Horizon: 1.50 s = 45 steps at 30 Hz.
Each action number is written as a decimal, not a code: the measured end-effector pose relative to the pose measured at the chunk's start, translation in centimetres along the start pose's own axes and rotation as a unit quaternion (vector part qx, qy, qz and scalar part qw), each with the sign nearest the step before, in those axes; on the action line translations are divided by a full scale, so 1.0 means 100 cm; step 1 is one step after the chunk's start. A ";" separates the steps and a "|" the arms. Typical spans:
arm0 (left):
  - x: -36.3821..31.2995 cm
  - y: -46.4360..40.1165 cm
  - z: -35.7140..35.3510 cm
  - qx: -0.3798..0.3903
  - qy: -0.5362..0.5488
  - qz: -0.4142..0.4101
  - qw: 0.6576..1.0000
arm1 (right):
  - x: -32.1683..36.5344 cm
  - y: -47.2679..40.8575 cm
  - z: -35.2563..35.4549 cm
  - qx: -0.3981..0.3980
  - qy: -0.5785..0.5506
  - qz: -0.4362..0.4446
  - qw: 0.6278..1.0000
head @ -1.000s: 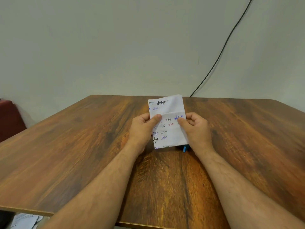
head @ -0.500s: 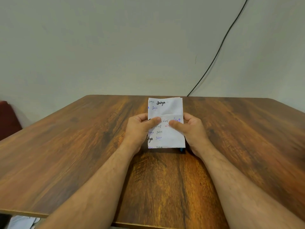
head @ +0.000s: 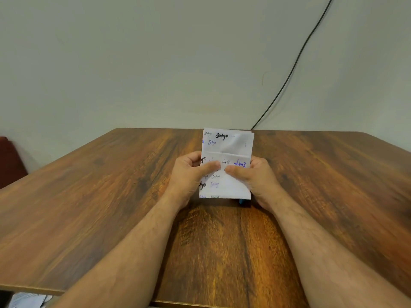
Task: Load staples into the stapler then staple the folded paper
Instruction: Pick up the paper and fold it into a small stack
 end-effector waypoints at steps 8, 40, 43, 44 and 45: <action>0.001 -0.001 0.006 -0.032 -0.008 0.016 0.999 | -0.001 -0.002 0.004 -0.030 -0.025 -0.023 0.999; 0.000 0.005 0.000 -0.015 0.023 0.040 0.999 | 0.013 0.013 -0.007 0.017 -0.111 0.023 0.993; 0.002 0.005 -0.001 -0.009 0.074 0.055 0.996 | 0.011 0.012 -0.004 -0.011 -0.034 0.014 0.999; 0.001 0.004 0.000 -0.013 0.084 0.054 0.995 | 0.012 0.011 -0.002 -0.018 -0.007 0.020 1.000; 0.001 0.004 0.001 -0.018 0.088 0.056 0.994 | 0.013 0.011 -0.002 -0.023 0.010 0.026 0.999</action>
Point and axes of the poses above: each hand's wrist, its own y-axis away from the middle knuckle, its own z-axis out of the back of the hand, x = y × z, the point moved 8 cm from there along -y, towards the middle knuckle, and after that the axes turned 2 degrees about y, right-handed, at the moved point
